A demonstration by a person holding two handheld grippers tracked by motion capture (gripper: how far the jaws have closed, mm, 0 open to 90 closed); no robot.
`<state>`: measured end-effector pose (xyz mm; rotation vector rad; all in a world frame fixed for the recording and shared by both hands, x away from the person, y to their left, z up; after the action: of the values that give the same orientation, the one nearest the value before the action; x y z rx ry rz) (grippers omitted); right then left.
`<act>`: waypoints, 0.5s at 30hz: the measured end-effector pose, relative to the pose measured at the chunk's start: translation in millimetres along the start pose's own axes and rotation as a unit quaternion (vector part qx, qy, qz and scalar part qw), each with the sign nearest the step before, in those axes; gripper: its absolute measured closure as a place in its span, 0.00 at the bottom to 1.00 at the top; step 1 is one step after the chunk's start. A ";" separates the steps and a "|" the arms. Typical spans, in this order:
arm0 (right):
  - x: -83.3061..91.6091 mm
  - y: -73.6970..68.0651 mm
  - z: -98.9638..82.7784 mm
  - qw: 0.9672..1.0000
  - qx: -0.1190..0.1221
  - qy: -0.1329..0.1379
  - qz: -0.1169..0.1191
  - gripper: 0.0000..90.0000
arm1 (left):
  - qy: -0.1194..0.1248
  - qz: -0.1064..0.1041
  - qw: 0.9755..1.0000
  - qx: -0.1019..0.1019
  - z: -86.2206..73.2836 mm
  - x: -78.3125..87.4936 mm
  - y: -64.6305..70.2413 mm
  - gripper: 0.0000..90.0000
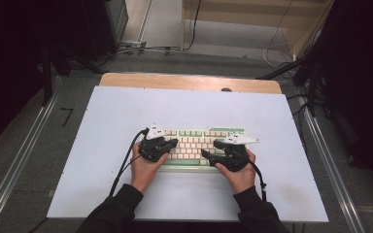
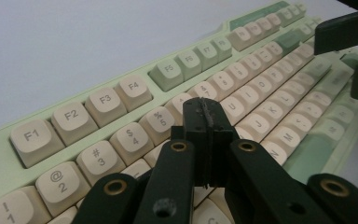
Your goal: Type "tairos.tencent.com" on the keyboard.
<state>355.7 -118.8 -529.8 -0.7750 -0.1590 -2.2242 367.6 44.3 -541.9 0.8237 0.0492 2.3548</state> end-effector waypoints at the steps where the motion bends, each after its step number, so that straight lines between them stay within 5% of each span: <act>1: -0.1 -0.2 0.0 1.000 0.000 0.000 0.000 0.38 | -0.001 0.001 1.000 0.001 -0.3 -0.6 -0.9 1.00; 15: -0.8 -1.2 0.5 1.000 0.002 -0.001 0.001 0.39 | -0.009 0.009 1.000 -0.004 0.1 -5.2 -2.6 1.00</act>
<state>355.5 -117.3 -529.7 -0.7742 -0.1644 -2.2213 372.2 43.4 -545.3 0.8439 0.0241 2.3624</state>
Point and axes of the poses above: each handheld gripper's, and its own axes: x roughly backward along the jaws, z roughly out of its top, y roughly to its right, the point moved 9 cm from there along -x, roughly forward along the jaws, and after that the axes turned 4 degrees about x, right-handed, at the moved point
